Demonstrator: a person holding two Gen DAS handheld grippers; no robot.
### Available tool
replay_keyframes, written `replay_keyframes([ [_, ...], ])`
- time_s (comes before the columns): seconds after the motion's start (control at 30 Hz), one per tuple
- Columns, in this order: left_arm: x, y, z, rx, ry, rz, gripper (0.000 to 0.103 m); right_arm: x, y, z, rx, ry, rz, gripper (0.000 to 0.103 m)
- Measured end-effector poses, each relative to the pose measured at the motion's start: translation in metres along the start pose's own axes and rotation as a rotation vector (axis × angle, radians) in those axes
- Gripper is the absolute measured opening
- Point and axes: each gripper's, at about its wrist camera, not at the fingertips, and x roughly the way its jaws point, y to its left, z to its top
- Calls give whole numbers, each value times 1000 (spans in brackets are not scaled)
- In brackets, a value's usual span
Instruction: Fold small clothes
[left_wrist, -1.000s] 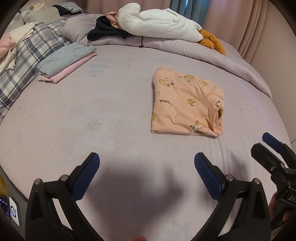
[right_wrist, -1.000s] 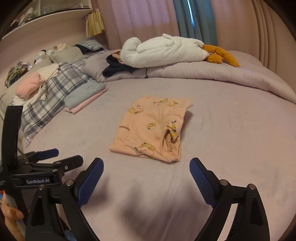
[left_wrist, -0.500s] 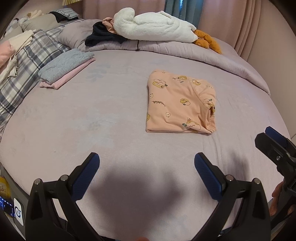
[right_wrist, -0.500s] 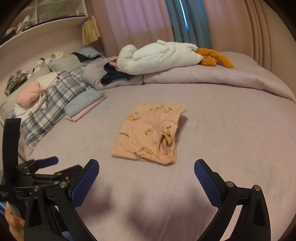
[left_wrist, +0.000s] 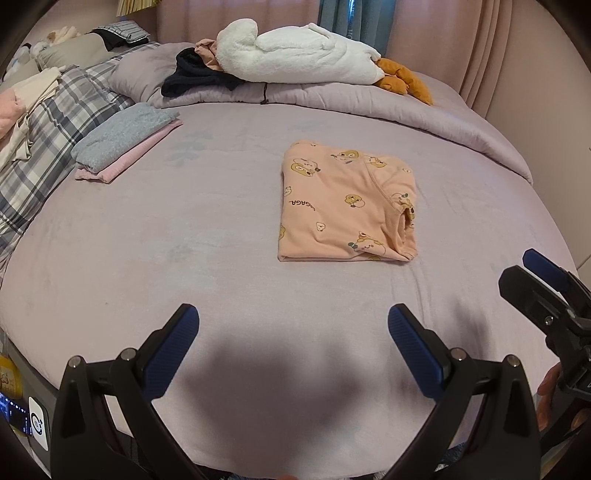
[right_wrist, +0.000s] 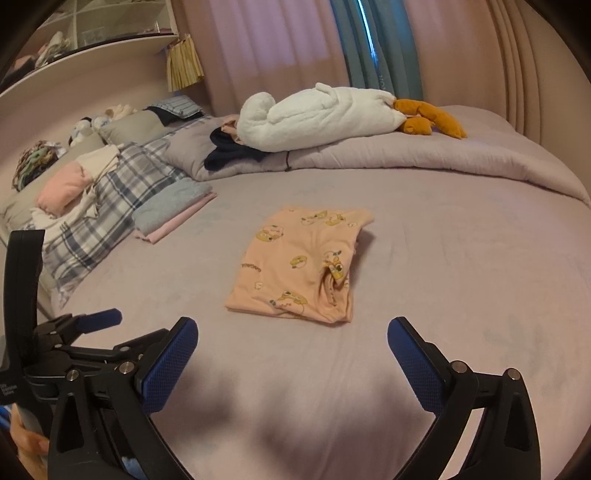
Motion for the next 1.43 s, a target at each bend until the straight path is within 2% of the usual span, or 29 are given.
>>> replay_keyframes([
  [1.0, -5, -9, -3, 25, -8, 14, 103, -4, 4, -2, -6, -2, 5, 102],
  [1.33, -7, -12, -2, 31, -33, 28, 103, -5, 1, -5, 5, -2, -2, 102],
  [1.43, -5, -11, 0, 22, -18, 18, 103, -5, 0, -5, 3, -1, -2, 102],
])
